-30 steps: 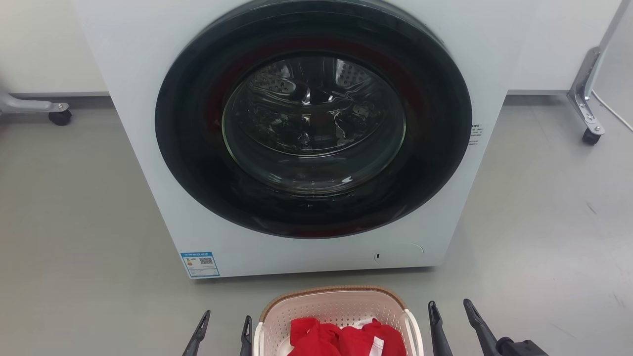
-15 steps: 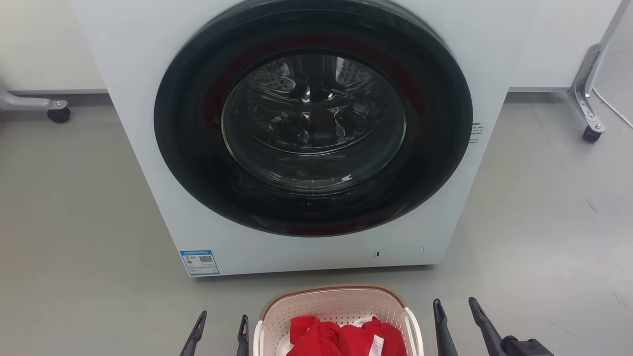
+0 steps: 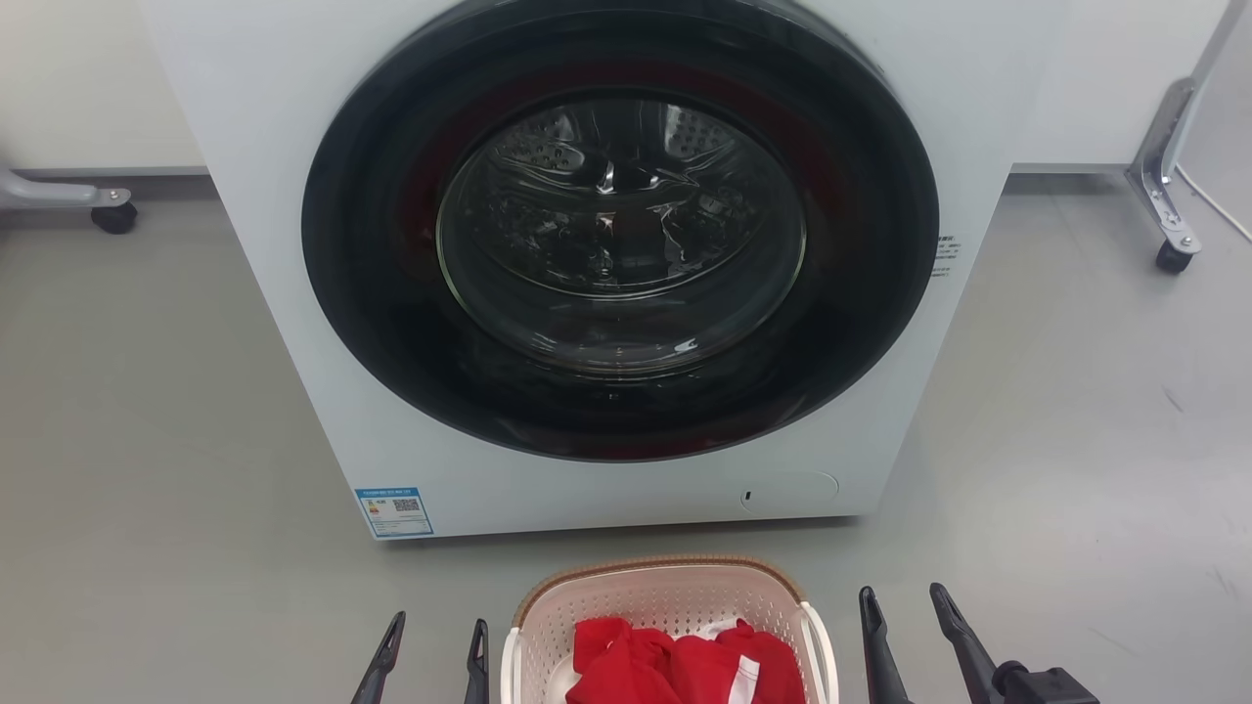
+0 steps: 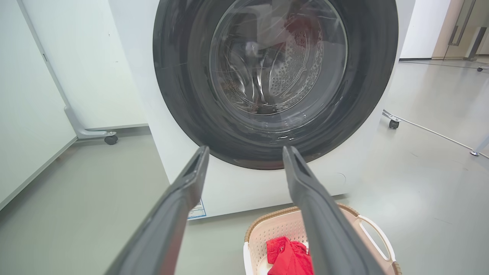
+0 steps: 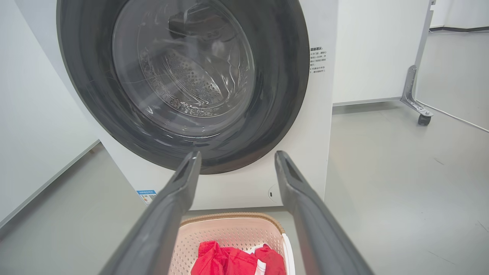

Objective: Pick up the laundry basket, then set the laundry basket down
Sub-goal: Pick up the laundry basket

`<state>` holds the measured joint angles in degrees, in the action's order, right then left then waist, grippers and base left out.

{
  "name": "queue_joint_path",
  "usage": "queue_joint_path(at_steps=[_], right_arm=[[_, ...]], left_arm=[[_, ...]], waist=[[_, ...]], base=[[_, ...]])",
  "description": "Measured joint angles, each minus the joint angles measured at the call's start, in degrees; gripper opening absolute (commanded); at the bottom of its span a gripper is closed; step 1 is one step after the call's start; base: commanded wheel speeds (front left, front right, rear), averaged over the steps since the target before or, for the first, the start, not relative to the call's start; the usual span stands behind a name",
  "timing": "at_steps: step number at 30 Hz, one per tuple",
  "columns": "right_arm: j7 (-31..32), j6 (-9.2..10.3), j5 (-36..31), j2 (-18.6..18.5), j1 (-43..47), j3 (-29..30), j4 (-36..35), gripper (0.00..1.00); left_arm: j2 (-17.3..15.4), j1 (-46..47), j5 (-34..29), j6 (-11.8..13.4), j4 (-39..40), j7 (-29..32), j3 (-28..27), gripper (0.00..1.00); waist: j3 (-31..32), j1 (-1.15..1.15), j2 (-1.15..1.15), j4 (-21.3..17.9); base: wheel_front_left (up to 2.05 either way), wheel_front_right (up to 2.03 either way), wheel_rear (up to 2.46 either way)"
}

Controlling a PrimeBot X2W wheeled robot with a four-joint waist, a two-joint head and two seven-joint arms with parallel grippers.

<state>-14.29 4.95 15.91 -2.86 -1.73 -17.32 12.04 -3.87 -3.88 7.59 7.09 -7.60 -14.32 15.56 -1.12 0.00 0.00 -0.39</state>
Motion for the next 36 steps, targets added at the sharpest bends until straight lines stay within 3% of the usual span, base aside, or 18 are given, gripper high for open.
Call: queue_joint_path(at_steps=[21, 36], right_arm=[[-0.19, -0.76, -0.86, 0.03, -3.53, 1.90, -3.30, 1.00], [-0.41, -1.85, -0.83, -0.75, -14.29, 5.81, 2.01, 1.00]], left_arm=[[0.25, 5.28, -0.55, -0.40, 2.88, 0.00, -0.32, 1.00], [0.68, 16.40, -0.41, -1.08, -5.16, -0.15, -0.19, 1.00]], waist=[[-9.36, 0.00, 0.00, -0.29], [-21.47, 0.01, 0.01, -0.16]], base=[[0.00, 0.00, 0.00], [0.00, 0.00, 0.00]])
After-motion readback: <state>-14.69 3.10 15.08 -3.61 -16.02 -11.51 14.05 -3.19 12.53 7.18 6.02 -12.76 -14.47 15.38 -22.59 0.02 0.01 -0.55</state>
